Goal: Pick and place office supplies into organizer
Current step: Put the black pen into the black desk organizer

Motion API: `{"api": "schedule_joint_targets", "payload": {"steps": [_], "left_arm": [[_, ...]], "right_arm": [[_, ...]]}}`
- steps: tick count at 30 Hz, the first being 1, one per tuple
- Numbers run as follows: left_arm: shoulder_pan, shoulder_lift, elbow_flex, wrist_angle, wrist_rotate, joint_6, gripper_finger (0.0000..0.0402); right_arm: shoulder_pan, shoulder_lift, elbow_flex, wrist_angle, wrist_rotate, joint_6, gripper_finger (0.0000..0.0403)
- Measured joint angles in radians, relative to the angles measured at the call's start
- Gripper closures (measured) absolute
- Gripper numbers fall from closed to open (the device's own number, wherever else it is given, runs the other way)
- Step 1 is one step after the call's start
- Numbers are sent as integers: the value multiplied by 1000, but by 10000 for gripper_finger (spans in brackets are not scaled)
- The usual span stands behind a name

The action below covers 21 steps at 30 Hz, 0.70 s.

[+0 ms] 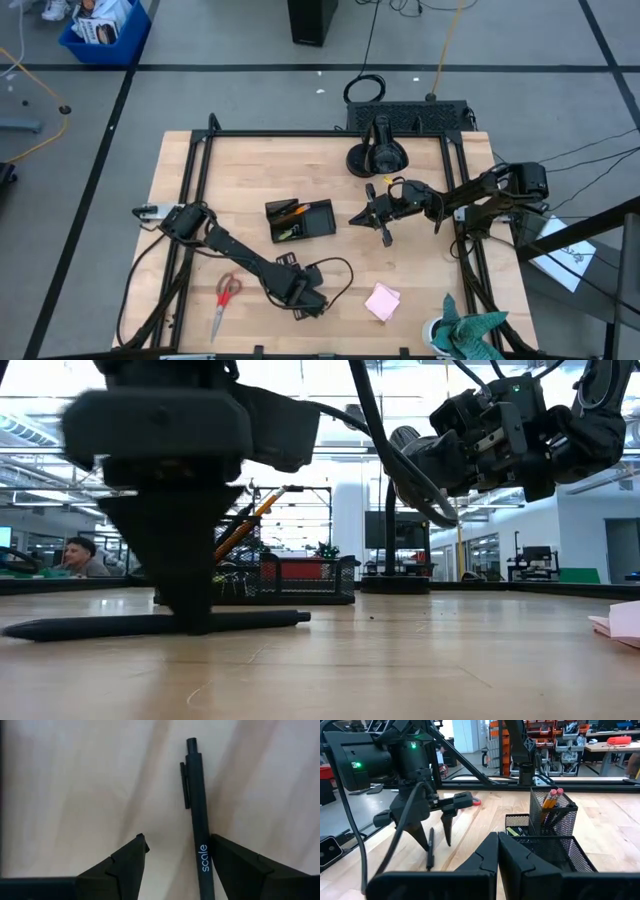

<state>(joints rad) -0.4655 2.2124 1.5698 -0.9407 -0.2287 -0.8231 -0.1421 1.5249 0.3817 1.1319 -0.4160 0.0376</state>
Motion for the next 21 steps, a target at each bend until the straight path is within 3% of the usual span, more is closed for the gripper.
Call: {"api": "schedule_joint_targets", "payload": {"steps": [8, 13, 21], "left_arm": [[23, 0, -4, 23, -45, -16, 174], [33, 0, -4, 30, 57, -5, 174], [42, -35, -10, 30, 61, -82, 174]], "right_arm": [[0, 0, 0, 0, 0, -1, 399], [0, 0, 0, 0, 0, -1, 399], [0, 0, 0, 1, 0, -5, 399]]}}
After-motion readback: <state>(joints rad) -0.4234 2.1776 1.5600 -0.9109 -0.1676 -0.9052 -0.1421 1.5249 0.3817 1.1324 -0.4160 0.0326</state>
